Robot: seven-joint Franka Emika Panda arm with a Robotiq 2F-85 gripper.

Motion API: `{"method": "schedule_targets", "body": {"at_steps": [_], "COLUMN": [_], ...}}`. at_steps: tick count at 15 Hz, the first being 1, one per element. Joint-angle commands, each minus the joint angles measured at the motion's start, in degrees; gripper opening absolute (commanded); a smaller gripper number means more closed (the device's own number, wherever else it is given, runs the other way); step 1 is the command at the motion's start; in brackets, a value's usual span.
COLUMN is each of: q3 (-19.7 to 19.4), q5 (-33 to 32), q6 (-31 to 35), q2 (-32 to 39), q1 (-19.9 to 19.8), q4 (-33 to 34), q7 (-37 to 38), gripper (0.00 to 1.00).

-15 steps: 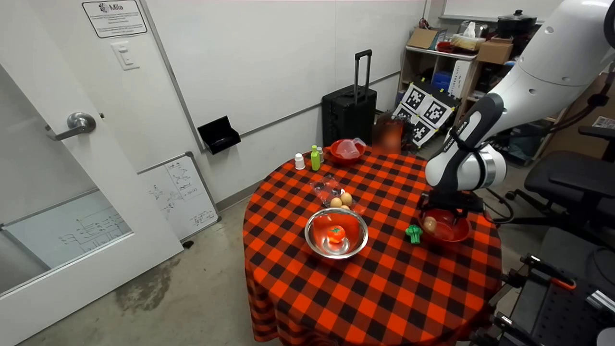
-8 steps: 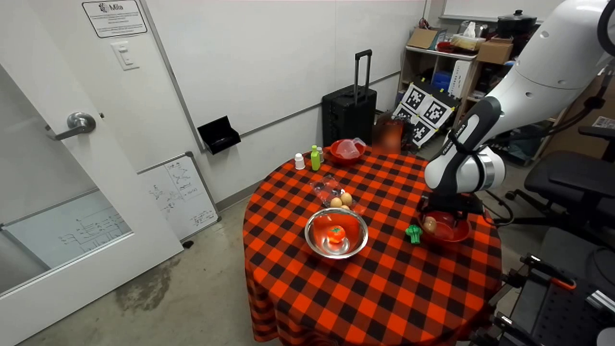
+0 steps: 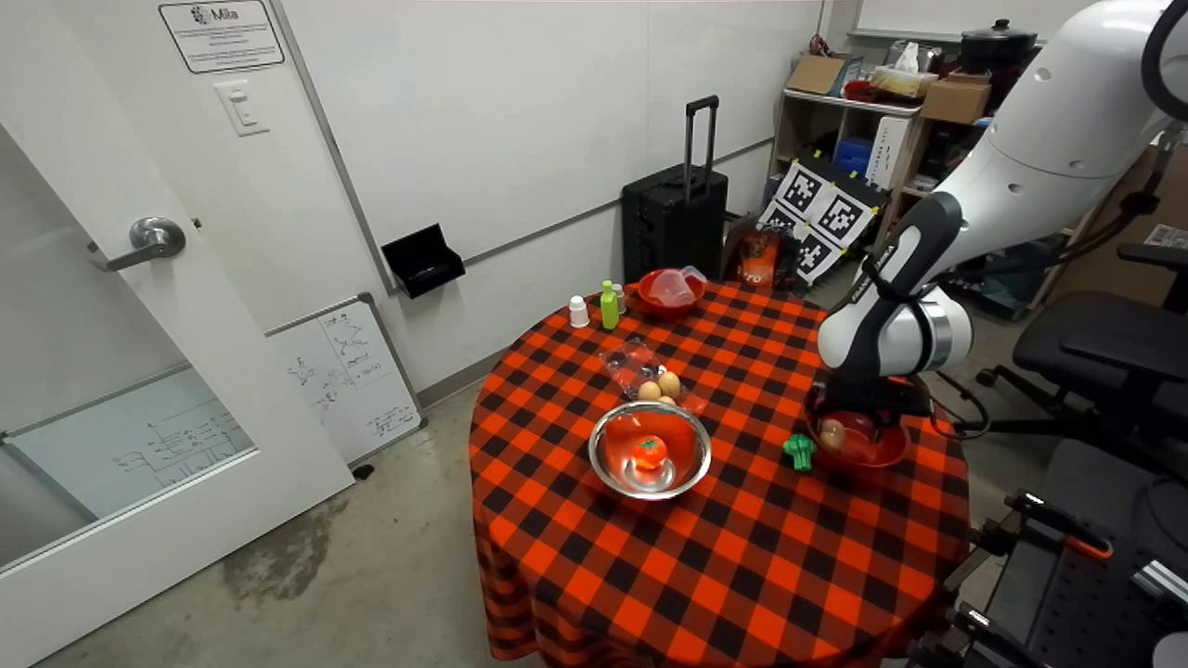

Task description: Move the egg from the bowl to the table

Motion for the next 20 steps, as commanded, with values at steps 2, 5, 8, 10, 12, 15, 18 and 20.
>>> {"method": "schedule_targets", "body": {"at_steps": [2,5,8,10,12,15,18,20], "q3": [0.3,0.3,0.1,0.1,0.7,1.4,2.6,3.7], "q5": [1.2,1.2,1.2,1.2,1.7,2.6,4.0,4.7], "q6": [0.6,0.6,0.6,0.6,0.7,1.2,1.1,-0.5], "q2": [2.1,2.6,2.6,2.3,0.4,-5.3,-14.9,-21.3], "q1": [0.0,-0.3,-0.4,-0.3,-1.0,-1.7,-2.1,-1.4], "q4": [1.5,1.7,1.6,1.3,-0.1,-4.4,-11.6,-15.7], "q7": [-1.8,-1.9,-1.9,-1.9,-2.4,-3.1,-4.7,-6.0], "gripper": [0.78,0.44,0.23,0.23,0.23,0.23,0.23,0.23]}}
